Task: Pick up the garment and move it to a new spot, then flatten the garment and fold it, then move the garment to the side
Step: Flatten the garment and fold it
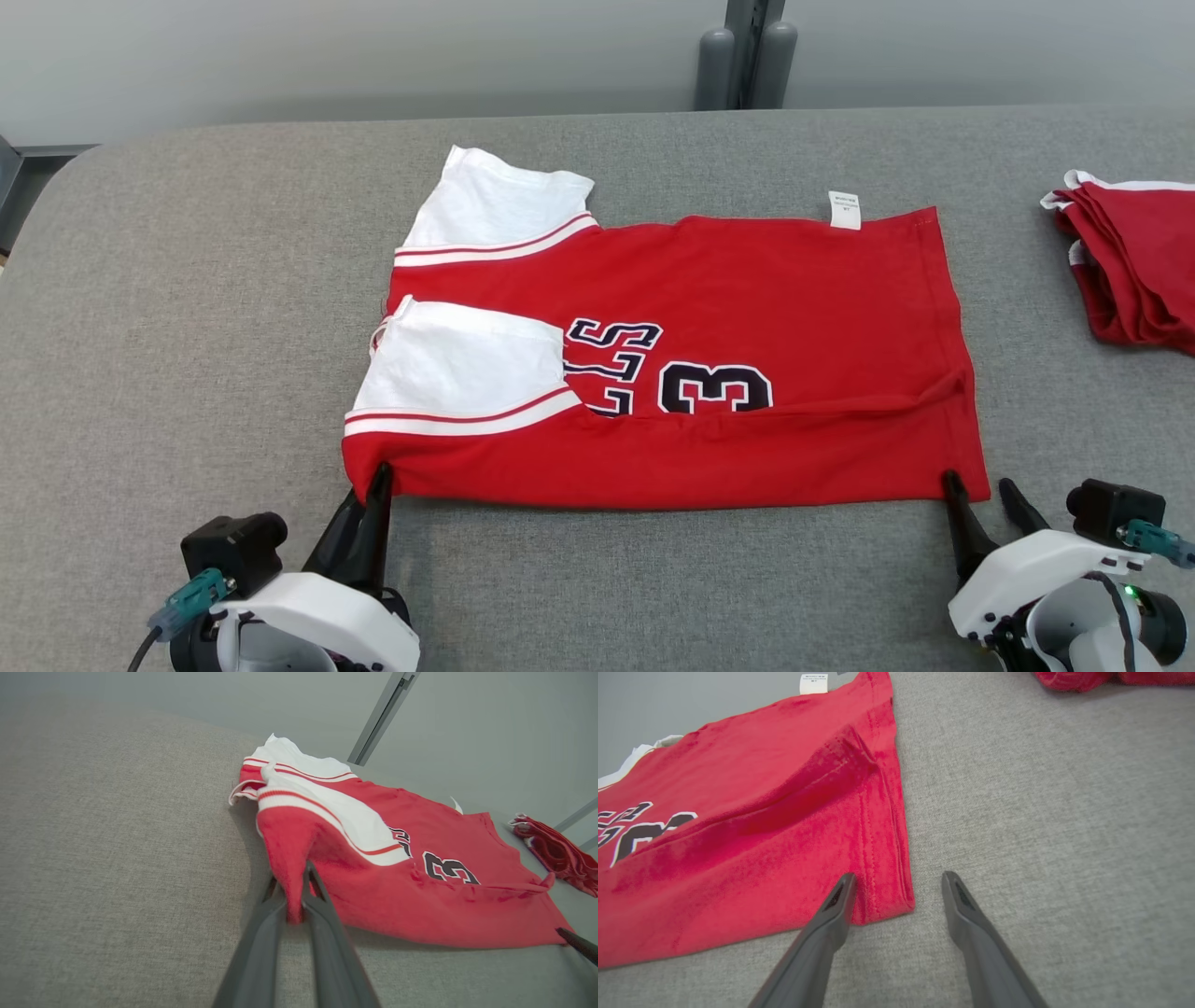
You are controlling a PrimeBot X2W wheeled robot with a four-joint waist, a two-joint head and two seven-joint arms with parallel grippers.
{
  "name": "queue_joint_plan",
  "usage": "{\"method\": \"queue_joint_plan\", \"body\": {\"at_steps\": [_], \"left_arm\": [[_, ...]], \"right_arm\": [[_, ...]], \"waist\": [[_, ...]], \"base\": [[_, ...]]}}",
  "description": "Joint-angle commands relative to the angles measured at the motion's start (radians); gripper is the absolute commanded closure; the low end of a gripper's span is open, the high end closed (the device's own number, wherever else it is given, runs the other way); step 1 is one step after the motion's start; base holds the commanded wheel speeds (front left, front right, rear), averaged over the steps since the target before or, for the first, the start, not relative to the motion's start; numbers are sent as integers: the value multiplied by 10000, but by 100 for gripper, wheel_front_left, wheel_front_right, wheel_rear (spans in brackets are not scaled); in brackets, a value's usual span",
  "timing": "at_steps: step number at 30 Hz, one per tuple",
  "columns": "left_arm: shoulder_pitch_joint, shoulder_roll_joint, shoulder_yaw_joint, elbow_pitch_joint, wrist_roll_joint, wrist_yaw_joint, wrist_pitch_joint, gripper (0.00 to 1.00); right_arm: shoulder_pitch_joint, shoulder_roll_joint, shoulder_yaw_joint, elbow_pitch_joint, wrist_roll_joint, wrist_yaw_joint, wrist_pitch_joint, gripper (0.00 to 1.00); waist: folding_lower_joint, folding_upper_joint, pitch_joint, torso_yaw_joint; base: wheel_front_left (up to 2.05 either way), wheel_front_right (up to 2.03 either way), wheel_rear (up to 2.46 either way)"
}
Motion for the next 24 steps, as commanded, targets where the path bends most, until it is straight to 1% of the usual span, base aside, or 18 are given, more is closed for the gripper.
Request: {"method": "queue_joint_plan", "body": {"at_steps": [1, 2, 3, 4, 5, 6, 7, 8, 11, 15, 18, 22, 23, 24], "left_arm": [[122, 15, -5, -112, 37, 31, -1, 100], [133, 16, -25, -162, 38, 35, 14, 100], [149, 20, -40, -203, 40, 54, 12, 100], [177, 23, -51, -236, 39, 68, 31, 100], [209, 29, -70, -251, 37, 76, 41, 100], [230, 36, -82, -276, 35, 74, 43, 100], [250, 43, -92, -298, 32, 83, 50, 100], [277, 52, -101, -322, 26, 91, 60, 100], [331, 96, -89, -418, 9, 106, 15, 100], [542, 179, -3, -637, -53, 138, -54, 100], [786, 221, 61, -953, -100, 205, -63, 100], [1452, 243, 57, -1476, -176, 308, 77, 100], [1452, 243, 57, -1476, -176, 308, 77, 100], [1634, 256, 49, -1614, -168, 343, 117, 100]], "right_arm": [[-110, -17, 92, 273, 195, 19, -9, 12], [-191, -10, 161, 464, 283, 19, -2, 28], [-266, -6, 247, 651, 349, 19, 17, 50], [-340, -3, 328, 834, 422, 19, 45, 56], [-401, 2, 389, 988, 518, 19, 63, 67], [-453, 0, 424, 1134, 561, 19, 47, 82], [-505, 0, 455, 1238, 622, 17, -9, 87], [-562, -6, 477, 1298, 677, 17, -75, 100], [-606, -16, 434, 1211, 892, 12, -261, 100], [-293, -50, 197, 543, 1219, 12, -193, 100], [200, -113, 26, -331, 1334, 11, 112, 100], [1073, -163, -122, -1819, 1463, 11, 736, 100], [1073, -163, -122, -1819, 1463, 11, 736, 100], [1313, -161, -151, -2180, 1456, 11, 879, 100]], "waist": [[0, 0, -30, 35], [0, 0, -50, 50], [0, 0, -72, 61], [0, 0, -94, 70], [0, 0, -117, 77], [0, 0, -141, 84], [0, 0, -168, 89], [0, 0, -193, 87], [0, 0, -266, 74], [0, 0, -367, 23], [0, 0, -420, -57], [0, 0, -399, -171], [0, 0, -399, -171], [0, 0, -382, -195]], "base": [[0, 0, 0], [0, 0, 0], [0, 0, 0], [0, 0, 0], [0, 0, 0], [0, 0, 0], [0, 0, 0], [0, 0, 0], [0, 0, 0], [0, 0, 0], [0, 0, 0], [0, 0, 0], [0, 0, 0], [0, 0, 0]]}}
